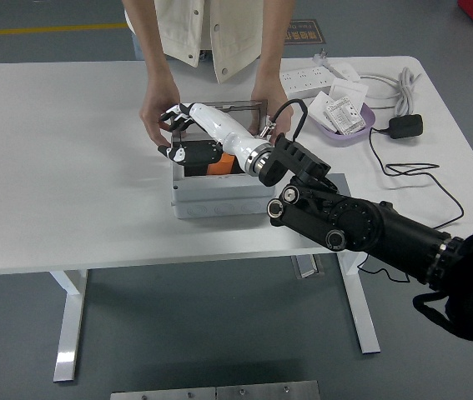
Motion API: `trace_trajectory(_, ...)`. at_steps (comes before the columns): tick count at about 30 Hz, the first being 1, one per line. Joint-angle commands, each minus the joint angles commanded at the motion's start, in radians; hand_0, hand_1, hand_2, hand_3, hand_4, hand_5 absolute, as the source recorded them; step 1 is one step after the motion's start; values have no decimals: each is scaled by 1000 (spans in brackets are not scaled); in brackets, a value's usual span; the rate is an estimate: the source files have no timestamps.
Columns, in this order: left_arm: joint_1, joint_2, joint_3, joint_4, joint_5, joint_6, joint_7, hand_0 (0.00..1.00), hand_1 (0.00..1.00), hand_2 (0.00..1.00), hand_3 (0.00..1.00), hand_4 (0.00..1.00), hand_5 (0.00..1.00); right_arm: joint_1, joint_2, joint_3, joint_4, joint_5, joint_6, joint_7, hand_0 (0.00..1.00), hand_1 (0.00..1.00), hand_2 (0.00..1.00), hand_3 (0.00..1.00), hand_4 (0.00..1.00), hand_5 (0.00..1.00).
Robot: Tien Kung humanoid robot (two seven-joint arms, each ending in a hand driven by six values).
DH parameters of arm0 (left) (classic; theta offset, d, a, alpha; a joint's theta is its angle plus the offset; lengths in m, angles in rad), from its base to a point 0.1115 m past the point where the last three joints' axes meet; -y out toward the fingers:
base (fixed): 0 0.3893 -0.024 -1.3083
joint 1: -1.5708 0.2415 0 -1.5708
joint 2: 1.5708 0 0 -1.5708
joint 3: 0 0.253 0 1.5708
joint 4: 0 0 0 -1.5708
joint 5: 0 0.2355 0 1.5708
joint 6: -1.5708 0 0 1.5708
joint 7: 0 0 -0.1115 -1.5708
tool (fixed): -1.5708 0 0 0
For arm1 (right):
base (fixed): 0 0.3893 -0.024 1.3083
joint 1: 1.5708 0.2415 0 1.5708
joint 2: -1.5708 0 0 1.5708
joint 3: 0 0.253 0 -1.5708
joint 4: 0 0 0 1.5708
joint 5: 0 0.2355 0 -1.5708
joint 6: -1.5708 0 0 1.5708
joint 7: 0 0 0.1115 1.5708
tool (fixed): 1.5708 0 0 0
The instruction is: Fetch the battery,place it into the box,close the lid of the box
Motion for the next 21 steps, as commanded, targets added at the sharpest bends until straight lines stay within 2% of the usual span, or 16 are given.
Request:
trace_trajectory(5,2,-1,-4,0,1,-1,1,573,587,504,555,523,2,25,-39,81,99,-31,47,-29,871,696,686,779,748,413)
trace_trajectory(7,1,0,-6,0,3,-1,2,573,587,504,555,523,2,46,-48,89,111,-32,56,-32,871,696,686,779,748,413)
trace_trajectory(10,-1,2,-8,0,5,-2,2,573,587,504,555,523,2,78,-54,79,90,-18,59,-31,871,696,686,779,748,413)
trace_trajectory(11,-1,2,-8,0,6,-2,2,573,587,504,555,522,2,87,-55,74,80,-12,59,-31,859,686,679,768,769,447)
trace_trajectory(15,-2,3,-10,0,8,-2,4,573,587,504,555,522,2,119,-53,36,22,13,60,-29,859,686,679,768,769,447)
trace_trajectory(21,0,5,-11,0,12,-3,7,573,587,504,555,523,2,137,-51,15,-21,32,62,-26,854,684,678,767,779,468)
